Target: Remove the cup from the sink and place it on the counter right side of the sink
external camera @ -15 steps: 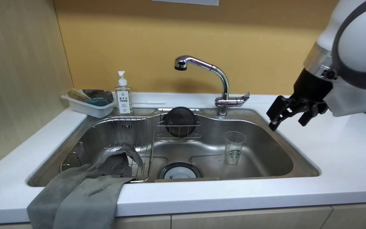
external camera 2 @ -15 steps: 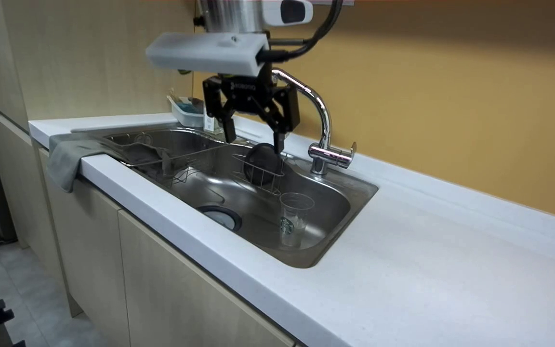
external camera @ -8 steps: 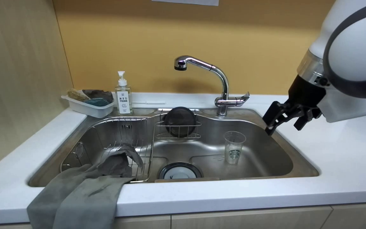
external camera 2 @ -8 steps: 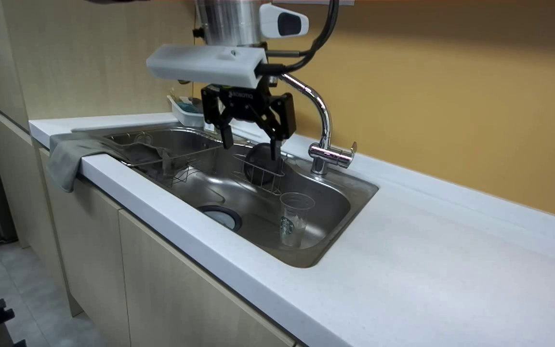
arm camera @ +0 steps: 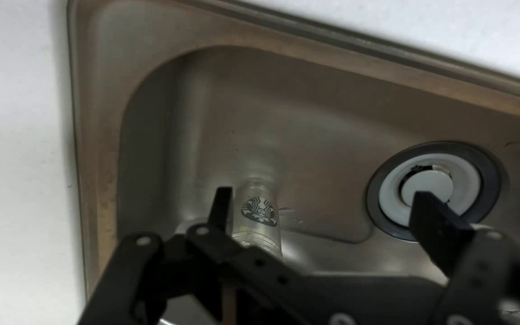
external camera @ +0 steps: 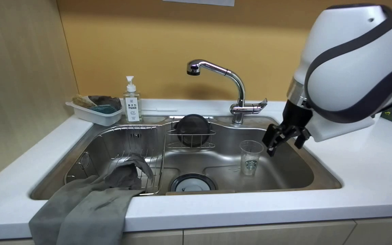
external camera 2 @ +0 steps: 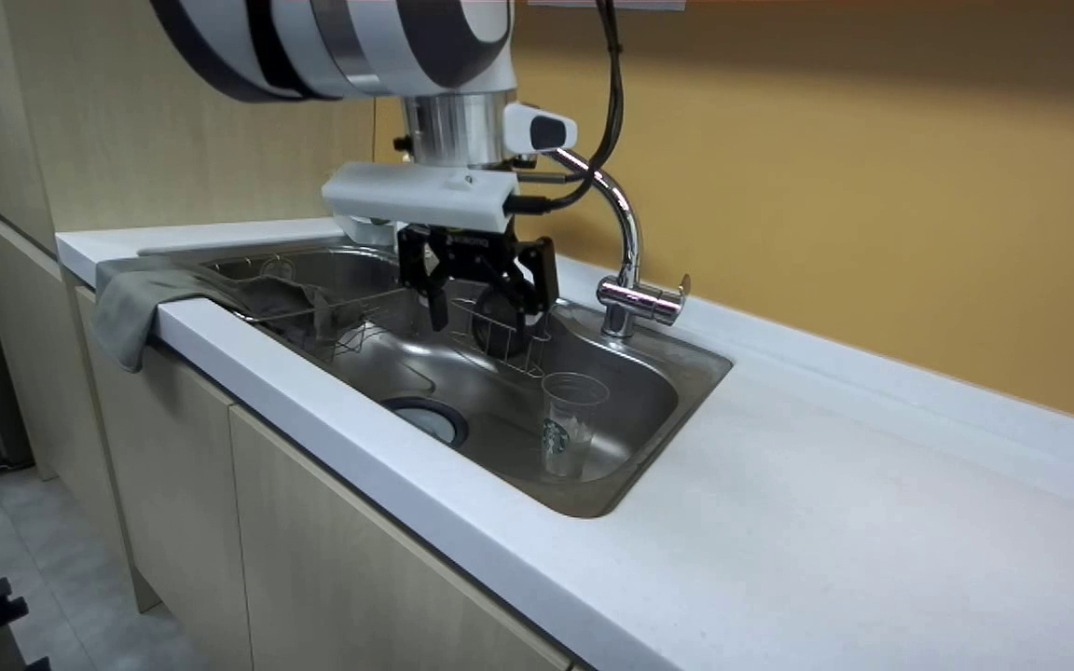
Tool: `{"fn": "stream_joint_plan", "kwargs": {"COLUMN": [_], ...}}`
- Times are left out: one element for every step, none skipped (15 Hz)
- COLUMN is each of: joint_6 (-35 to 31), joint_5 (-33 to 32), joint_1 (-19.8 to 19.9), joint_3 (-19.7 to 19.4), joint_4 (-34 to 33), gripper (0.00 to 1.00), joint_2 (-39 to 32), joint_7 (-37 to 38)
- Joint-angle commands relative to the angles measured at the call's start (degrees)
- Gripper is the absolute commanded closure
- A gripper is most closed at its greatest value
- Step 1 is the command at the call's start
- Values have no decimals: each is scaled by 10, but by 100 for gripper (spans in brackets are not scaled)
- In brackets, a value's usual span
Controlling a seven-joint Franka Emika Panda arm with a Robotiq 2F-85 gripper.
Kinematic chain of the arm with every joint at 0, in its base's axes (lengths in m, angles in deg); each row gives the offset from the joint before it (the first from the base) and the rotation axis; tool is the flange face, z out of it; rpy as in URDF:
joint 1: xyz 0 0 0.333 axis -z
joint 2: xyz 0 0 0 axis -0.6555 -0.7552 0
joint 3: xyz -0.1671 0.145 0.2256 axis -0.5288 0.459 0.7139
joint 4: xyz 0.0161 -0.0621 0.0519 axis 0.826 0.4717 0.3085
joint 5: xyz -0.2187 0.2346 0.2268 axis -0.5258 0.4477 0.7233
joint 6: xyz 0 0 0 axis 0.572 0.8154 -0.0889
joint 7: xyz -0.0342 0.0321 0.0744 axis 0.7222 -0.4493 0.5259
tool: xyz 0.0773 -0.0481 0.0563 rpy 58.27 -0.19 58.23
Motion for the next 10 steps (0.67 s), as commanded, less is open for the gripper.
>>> {"fn": "stream_joint_plan", "kwargs": {"joint_6": [4,6,8,9,9,6,3,-3,-5,-9], "joint_5": [-52,-56,-52,-47,-43,-43,-39,-39,-33,-34], "joint_1": [-17,-27,-37,-46,-56,-68,-77,-87,-94,-103], "joint_3": [-4,-9,-13,-16,-20,-26,-31,-38,-41,-48], "joint_4": [-93,-114,-135,-159,-181,-203,-224,-244,-263,-279], "gripper": [0,0,0,0,0,0,0,0,0,0], "joint_2": [-110,-135,-159,-185,-209,-230,-250,-269,-285,-299], "joint_7": [53,53,46,38,36,41,43,46,40,40]}}
